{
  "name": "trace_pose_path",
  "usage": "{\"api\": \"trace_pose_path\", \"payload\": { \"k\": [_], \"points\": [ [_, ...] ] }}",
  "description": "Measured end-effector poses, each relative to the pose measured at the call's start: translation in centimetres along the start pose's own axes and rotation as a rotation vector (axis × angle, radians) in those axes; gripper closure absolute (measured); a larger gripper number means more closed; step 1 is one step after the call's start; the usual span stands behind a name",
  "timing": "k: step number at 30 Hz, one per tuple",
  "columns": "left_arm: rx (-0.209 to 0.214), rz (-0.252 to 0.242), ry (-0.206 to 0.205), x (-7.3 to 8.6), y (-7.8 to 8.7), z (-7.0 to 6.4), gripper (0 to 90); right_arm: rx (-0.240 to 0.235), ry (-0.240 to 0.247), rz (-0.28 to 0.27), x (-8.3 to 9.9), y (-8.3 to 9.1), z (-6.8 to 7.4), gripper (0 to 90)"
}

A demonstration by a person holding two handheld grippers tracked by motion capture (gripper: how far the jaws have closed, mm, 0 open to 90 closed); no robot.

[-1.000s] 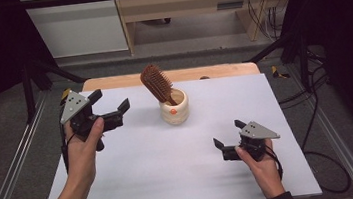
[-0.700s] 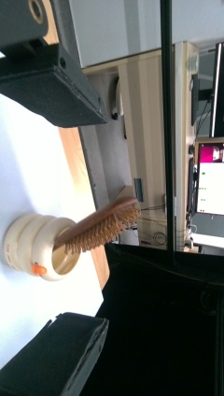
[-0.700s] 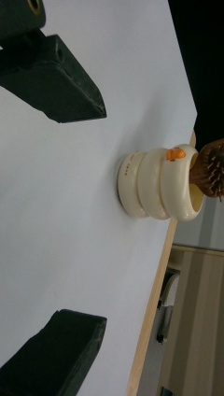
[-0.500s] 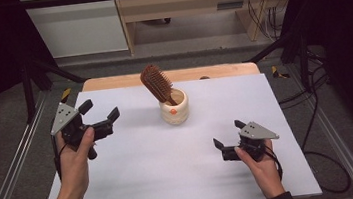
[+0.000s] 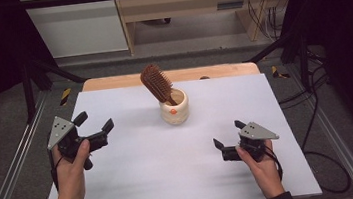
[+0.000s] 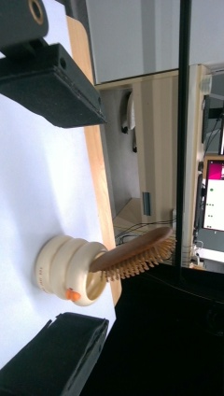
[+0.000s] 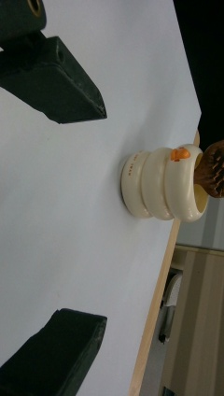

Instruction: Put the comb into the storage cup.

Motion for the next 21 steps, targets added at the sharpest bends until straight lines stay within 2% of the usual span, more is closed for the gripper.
{"api": "trace_pose_path", "payload": {
  "k": [7,21],
  "points": [
    [-0.008,0.006,0.027,1.5,0.4,0.7,3.5,0.003,-0.001,-0.002,0.0,0.1,0.0,3.7],
    [-0.035,0.011,0.054,3.4,1.3,2.5,3.3,0.01,0.01,-0.003,0.1,0.3,-0.2,4.0]
  ]
}}
Point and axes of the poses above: each handheld gripper's, and its own axes: y roughly backward along the jaws, x roughly out of its underside, z roughly to its left, the point moved 4 cm from there along -y, roughly forward along the jaws, and after that the axes turned 15 degrees about -x, right-handed, at the moved point
